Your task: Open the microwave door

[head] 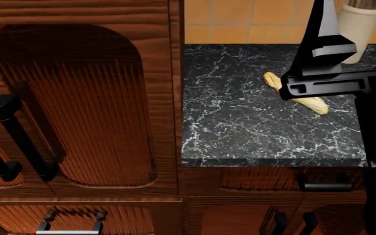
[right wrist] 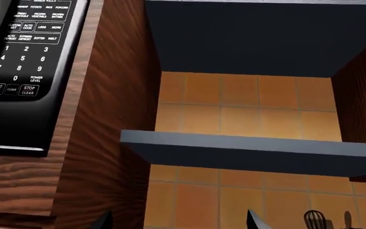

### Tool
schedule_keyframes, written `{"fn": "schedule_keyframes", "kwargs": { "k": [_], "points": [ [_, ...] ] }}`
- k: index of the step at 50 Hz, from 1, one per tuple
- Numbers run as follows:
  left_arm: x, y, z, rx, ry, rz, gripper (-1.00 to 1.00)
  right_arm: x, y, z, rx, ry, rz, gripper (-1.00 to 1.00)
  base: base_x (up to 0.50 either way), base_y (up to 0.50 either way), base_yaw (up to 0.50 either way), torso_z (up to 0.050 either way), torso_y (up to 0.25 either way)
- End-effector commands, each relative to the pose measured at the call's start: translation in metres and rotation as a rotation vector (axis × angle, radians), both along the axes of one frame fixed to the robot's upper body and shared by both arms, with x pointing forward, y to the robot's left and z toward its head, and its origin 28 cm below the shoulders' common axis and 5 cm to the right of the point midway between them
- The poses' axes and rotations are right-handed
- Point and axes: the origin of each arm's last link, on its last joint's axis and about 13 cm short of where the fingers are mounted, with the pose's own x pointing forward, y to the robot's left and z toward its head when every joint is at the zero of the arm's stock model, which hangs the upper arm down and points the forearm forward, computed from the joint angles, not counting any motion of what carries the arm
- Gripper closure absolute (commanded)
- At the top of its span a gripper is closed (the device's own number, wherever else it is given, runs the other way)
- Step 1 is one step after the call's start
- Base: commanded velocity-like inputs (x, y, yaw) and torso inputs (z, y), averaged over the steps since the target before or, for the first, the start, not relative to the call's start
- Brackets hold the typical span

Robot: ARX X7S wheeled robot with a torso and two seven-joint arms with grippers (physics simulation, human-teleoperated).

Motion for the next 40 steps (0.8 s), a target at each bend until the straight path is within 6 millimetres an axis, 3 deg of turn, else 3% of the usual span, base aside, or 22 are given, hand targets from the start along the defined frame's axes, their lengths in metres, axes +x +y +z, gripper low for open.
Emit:
{"fn": "schedule_keyframes", "kwargs": {
  "k": [1,25,40],
  "points": [
    [0.024,0.007,0.021,-0.015,0.035,0.028,-1.0,0.0,0.002,0.004,-0.013,-0.003,0.002,-1.0,0.0,0.0,0.0,0.0,0.0],
    [0.071,0.001,0.039,0.021,0.104,0.042,-1.0,0.0,-0.003,0.006,-0.012,-0.007,-0.013,-1.0,0.0,0.0,0.0,0.0,0.0],
    [0.08,0.002,0.043,0.026,0.117,0.058,-1.0,-0.001,-0.003,0.009,-0.015,-0.013,-0.012,-1.0,0.0,0.0,0.0,0.0,0.0]
  ]
}}
